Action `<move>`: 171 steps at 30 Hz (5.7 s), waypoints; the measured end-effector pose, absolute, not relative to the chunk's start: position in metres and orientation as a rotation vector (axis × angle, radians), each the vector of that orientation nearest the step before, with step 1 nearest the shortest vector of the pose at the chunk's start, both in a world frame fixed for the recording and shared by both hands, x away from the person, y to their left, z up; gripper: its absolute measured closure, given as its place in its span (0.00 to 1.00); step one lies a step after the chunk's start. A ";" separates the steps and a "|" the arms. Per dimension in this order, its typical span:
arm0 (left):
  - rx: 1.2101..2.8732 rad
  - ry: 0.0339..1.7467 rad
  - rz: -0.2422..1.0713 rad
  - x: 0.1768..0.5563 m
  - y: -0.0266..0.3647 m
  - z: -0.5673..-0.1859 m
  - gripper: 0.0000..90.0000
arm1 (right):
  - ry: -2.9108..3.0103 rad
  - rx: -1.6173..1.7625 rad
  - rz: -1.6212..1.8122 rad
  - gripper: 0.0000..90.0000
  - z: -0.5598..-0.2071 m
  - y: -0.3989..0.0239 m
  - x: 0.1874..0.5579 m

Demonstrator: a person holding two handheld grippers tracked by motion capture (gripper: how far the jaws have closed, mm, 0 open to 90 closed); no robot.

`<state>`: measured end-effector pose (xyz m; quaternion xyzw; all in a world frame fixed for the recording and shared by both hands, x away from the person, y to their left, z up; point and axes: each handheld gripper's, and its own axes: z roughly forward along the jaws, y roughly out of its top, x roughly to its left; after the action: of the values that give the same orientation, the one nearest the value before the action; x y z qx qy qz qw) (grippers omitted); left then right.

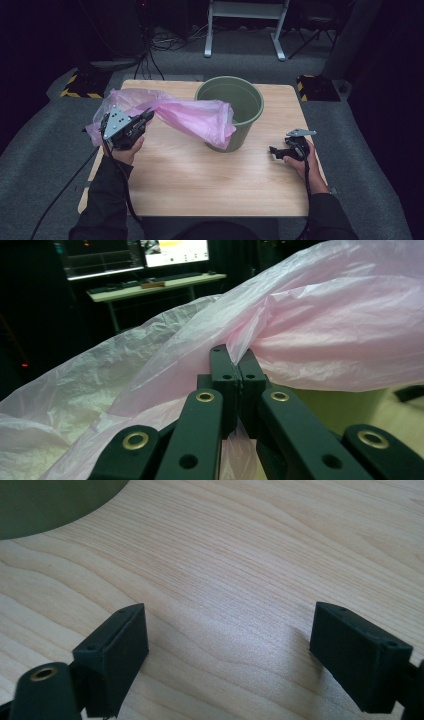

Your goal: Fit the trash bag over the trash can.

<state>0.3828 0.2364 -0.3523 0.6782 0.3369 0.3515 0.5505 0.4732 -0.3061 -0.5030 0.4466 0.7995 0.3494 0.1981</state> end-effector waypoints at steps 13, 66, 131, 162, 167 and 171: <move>1.661 0.846 0.922 0.425 0.207 -0.339 0.99 | 2.280 1.173 1.087 0.32 -0.477 -0.302 0.468; 1.765 0.816 1.110 0.461 0.140 -0.330 0.99 | 2.236 0.617 1.470 0.42 -0.308 -0.205 0.451; 1.867 0.542 0.905 0.397 0.112 -0.336 0.46 | 2.328 0.532 1.250 0.99 -0.312 -0.140 0.474; 1.856 0.654 0.744 0.372 0.199 -0.362 0.71 | 2.313 0.691 1.196 0.95 -0.324 -0.184 0.493; 1.885 0.598 0.763 0.379 0.189 -0.361 0.92 | 2.298 0.682 1.214 0.82 -0.323 -0.187 0.491; 1.878 0.594 0.771 0.383 0.183 -0.360 0.95 | 2.275 0.659 1.282 0.55 -0.319 -0.191 0.485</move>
<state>0.3827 0.1825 -0.3596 0.7736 0.2446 0.3175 0.4909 0.4854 -0.1906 -0.3188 0.2386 0.8236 0.4640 0.2224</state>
